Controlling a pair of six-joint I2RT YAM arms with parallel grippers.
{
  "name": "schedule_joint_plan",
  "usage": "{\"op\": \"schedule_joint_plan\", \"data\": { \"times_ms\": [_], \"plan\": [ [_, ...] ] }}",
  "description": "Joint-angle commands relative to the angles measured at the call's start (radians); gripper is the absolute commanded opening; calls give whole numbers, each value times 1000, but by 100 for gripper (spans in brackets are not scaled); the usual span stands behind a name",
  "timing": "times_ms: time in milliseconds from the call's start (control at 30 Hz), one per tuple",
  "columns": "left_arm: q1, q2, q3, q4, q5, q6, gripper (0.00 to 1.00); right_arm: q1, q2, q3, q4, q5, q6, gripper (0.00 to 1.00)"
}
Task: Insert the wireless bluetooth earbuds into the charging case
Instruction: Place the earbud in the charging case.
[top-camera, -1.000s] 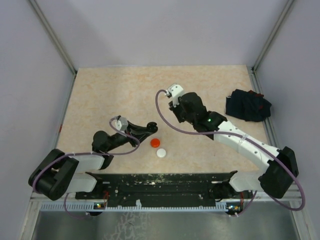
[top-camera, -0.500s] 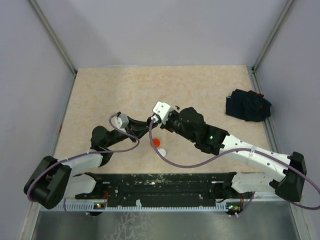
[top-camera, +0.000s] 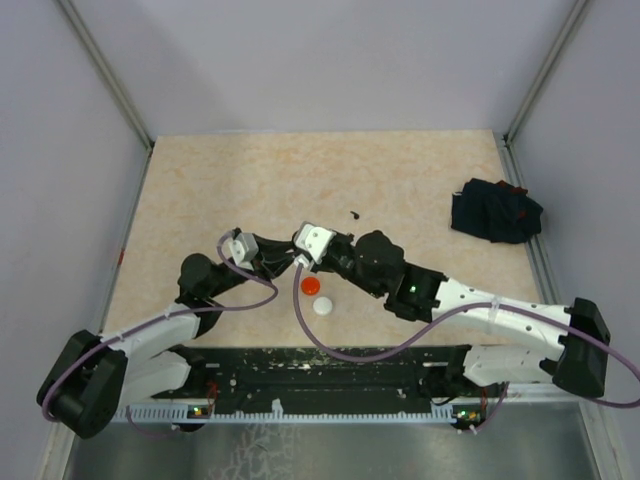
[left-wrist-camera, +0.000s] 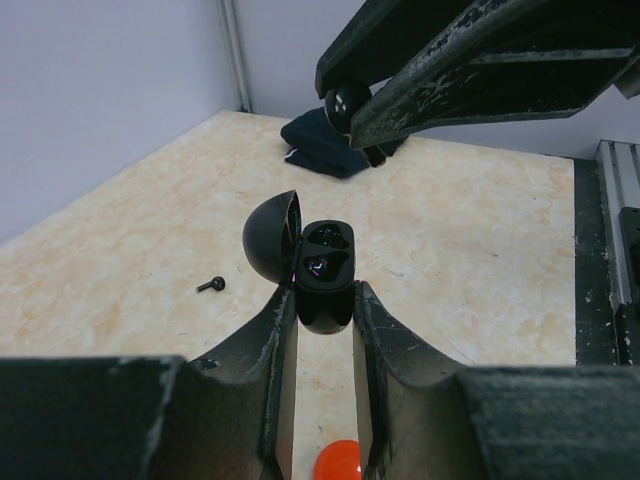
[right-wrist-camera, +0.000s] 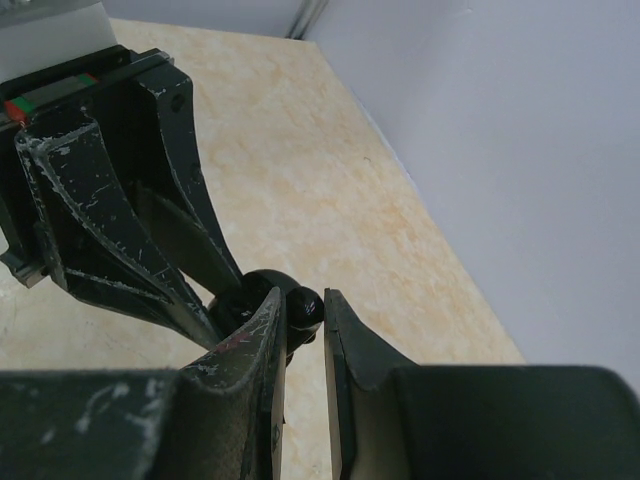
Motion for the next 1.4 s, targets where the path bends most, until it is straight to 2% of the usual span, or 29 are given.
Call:
{"op": "schedule_joint_plan", "data": {
  "times_ms": [0,700,967,1367],
  "plan": [
    [-11,-20,23,5,-14,10,0,13,15,-21,138,21,-13,2],
    [-14,-24,10,88,-1,-69,0,16,71,-72,235,50,2,2],
    [-14,-22,8,109,-27,-108,0,16,56,-64,210,34,43,2],
    [-17,-38,12,44,-94,-68,0,23,45,-25,128,8,120,2]
  ]
}}
